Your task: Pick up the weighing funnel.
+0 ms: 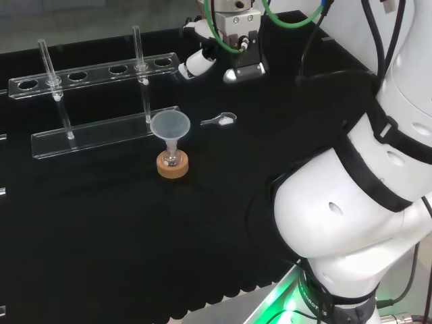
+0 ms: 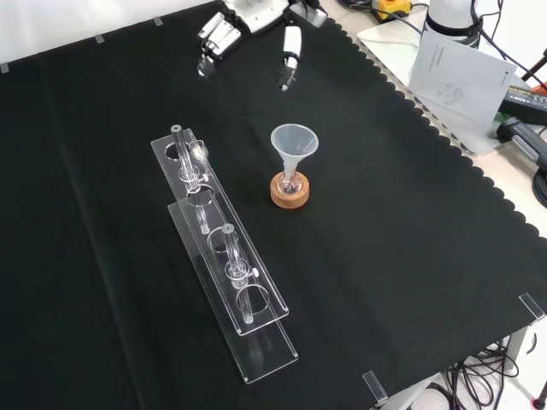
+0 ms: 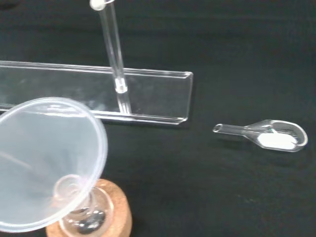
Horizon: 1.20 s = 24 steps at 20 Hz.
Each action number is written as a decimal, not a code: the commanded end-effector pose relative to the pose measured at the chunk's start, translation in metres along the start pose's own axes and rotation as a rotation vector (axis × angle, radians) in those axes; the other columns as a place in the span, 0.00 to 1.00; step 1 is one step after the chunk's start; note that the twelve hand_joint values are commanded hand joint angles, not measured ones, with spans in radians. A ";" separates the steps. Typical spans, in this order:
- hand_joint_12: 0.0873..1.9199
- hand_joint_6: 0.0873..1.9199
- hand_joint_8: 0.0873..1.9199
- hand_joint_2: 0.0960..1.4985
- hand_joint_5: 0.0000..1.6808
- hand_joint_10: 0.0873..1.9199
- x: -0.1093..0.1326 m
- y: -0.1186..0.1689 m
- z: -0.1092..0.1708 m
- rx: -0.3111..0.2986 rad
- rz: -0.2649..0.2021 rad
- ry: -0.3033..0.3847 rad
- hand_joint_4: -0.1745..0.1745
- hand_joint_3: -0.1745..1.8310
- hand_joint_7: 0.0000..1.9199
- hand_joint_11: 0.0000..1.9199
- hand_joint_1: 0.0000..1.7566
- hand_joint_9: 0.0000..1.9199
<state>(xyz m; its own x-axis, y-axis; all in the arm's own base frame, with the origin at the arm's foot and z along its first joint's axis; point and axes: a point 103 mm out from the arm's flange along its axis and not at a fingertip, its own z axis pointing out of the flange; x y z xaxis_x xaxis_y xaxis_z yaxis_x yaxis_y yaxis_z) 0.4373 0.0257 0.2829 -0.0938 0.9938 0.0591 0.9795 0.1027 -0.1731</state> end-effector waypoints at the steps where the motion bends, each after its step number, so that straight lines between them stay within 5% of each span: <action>1: 0.72 0.00 0.32 0.45 0.15 0.32 -0.034 0.011 0.004 0.024 0.026 0.005 0.40 0.19 0.10 0.12 0.33 0.22; 7: 0.72 0.00 0.33 0.45 0.16 0.32 -0.069 0.030 0.023 0.057 0.062 0.013 0.41 0.20 0.11 0.12 0.36 0.22; 14: 0.71 0.00 0.31 0.39 0.21 0.29 -0.103 0.059 0.057 0.135 0.059 -0.004 0.42 0.34 0.13 0.13 0.49 0.24; 24: 0.70 0.00 0.31 0.35 0.28 0.28 -0.107 0.096 0.126 0.242 0.022 -0.008 0.43 0.38 0.16 0.14 0.50 0.26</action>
<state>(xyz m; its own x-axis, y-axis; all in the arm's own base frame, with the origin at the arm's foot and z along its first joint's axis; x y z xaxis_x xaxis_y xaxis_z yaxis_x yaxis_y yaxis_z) 0.4939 -0.0608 0.1886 -0.0296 0.9988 0.0401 0.9391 0.0415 -0.3412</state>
